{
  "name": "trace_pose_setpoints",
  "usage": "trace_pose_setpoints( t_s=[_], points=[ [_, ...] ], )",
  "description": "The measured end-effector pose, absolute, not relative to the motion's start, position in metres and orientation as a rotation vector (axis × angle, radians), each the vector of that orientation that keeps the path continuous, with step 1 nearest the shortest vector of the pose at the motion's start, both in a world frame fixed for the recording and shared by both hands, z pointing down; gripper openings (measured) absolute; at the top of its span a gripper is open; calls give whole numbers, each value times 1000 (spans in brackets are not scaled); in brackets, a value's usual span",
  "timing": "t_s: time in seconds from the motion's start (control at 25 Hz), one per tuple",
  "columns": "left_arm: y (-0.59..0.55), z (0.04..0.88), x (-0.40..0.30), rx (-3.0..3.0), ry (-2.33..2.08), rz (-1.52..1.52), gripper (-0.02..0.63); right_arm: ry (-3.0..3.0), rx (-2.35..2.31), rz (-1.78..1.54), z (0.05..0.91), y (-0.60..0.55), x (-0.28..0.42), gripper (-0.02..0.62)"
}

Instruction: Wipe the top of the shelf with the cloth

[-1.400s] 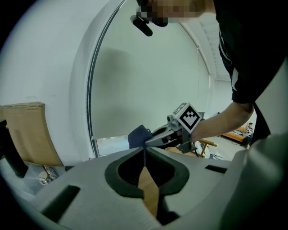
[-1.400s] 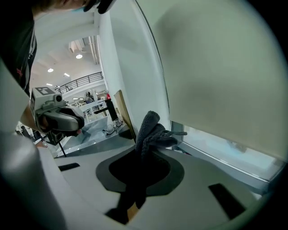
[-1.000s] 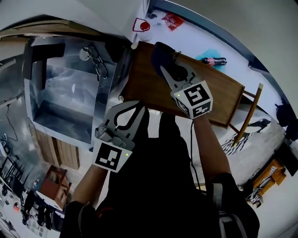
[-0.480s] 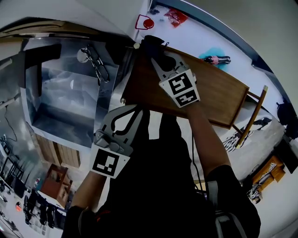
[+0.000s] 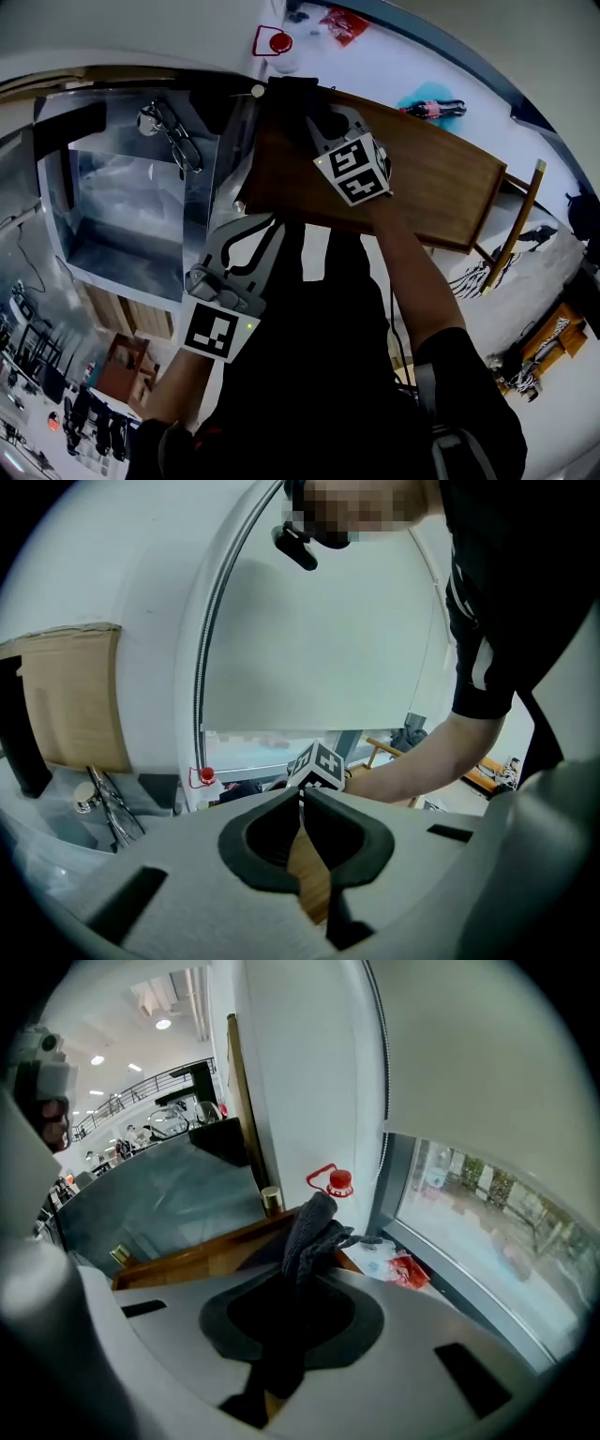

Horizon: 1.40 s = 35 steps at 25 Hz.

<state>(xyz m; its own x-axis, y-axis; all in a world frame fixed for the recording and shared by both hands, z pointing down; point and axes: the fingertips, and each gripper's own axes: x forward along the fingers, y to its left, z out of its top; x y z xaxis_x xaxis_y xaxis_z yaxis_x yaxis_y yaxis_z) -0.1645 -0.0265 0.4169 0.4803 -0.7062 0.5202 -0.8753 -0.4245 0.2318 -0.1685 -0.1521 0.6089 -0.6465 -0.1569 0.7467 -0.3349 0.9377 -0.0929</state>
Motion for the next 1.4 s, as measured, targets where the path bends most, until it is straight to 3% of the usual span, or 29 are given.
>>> trace_pose_setpoints(
  t_s=[1.4],
  points=[
    [-66,395,-2,2440,-1109,514,30,-2085,689,390,611,-191,71,41]
  ],
)
